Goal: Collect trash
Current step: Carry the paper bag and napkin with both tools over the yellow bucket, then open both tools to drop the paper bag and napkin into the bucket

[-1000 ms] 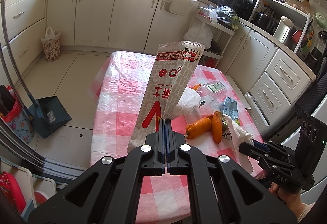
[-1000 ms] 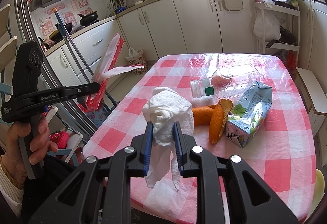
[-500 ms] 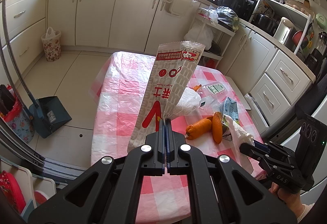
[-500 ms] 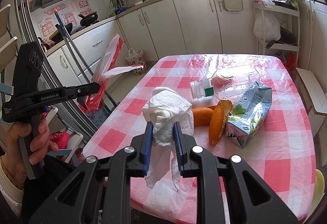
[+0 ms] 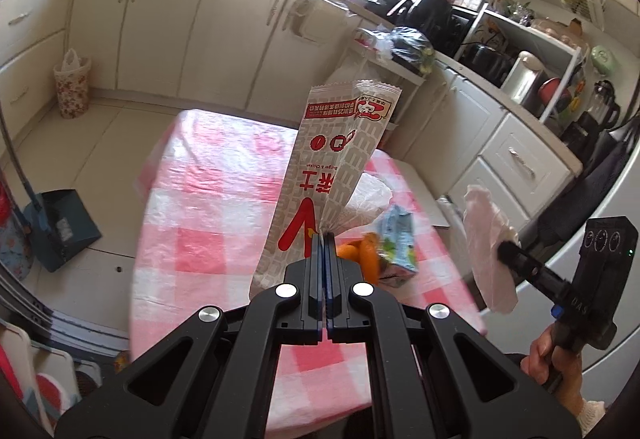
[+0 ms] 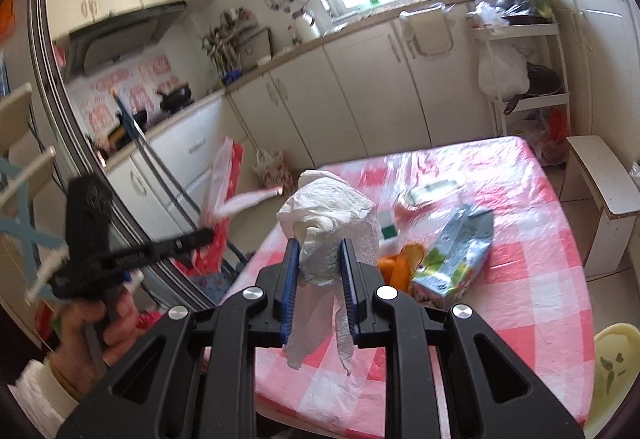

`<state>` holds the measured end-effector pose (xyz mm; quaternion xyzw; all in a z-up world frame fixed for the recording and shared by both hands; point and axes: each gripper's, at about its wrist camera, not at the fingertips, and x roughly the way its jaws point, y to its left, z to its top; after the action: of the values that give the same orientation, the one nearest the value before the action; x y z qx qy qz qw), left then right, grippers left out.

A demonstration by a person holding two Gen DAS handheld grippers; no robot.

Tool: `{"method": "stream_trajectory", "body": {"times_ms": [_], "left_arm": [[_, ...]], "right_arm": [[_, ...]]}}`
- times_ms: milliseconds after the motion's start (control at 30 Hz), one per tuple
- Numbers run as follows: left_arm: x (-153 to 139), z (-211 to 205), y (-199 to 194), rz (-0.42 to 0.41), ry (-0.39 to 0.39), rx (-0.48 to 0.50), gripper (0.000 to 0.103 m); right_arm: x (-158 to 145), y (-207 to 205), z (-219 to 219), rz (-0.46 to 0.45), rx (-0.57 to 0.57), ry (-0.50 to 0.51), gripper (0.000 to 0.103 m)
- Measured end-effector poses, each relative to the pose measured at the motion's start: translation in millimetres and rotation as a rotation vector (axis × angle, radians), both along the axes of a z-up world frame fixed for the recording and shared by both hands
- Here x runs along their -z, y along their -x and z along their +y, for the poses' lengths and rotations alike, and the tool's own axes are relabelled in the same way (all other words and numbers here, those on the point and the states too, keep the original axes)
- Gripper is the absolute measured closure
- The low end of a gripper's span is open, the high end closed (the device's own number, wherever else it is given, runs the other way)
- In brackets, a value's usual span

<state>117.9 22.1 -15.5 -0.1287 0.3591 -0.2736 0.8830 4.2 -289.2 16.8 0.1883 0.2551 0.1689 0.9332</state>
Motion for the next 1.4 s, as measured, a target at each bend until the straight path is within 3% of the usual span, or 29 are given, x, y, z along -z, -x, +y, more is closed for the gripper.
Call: {"method": "stream_trajectory", "body": {"times_ms": [200,333,533,733,867,1000,1100,1167,1267,1400], "left_arm": [[-13.5,-55.5,12.1,0.009,0.035,0.125,0.102],[-21.5,-133.6,23.6,0.016,0.013,0.286,0.102],[-8.9,-276.6,40.9,0.045,-0.057,0.541,0.102],[37.0,-389.1,50.3,0.127,-0.127,0.676,0.102],[62.9,-415.4,46.6,0.181,-0.158,0.710,0.102],[90.0,-433.0,42.0,0.250,-0.230,0.743,0.101],[105.4,-448.6,42.6,0.280,-0.303,0.776,0.093],[110.3,-456.1,40.9,0.271,-0.345,0.781,0.082],[111.7,-457.3,32.6,0.265,-0.354,0.764,0.070],[114.5,-452.3,20.9,0.270,-0.333,0.751,0.065]], "right_arm": [[-31.7,35.2,-57.0,-0.080,0.074,-0.014,0.078],[-29.2,60.0,-103.8,-0.084,0.181,0.038,0.077],[35.7,89.3,-198.9,0.047,0.401,0.023,0.077],[124.0,97.4,-256.5,0.240,0.520,-0.038,0.077],[161.0,98.4,-274.8,0.313,0.544,-0.090,0.076],[192.5,92.2,-278.4,0.394,0.524,-0.111,0.065],[207.7,91.0,-275.9,0.425,0.514,-0.124,0.057],[214.4,93.8,-272.2,0.423,0.513,-0.141,0.056],[218.3,107.1,-262.9,0.392,0.513,-0.168,0.056],[230.4,132.4,-234.0,0.390,0.452,-0.167,0.055]]}}
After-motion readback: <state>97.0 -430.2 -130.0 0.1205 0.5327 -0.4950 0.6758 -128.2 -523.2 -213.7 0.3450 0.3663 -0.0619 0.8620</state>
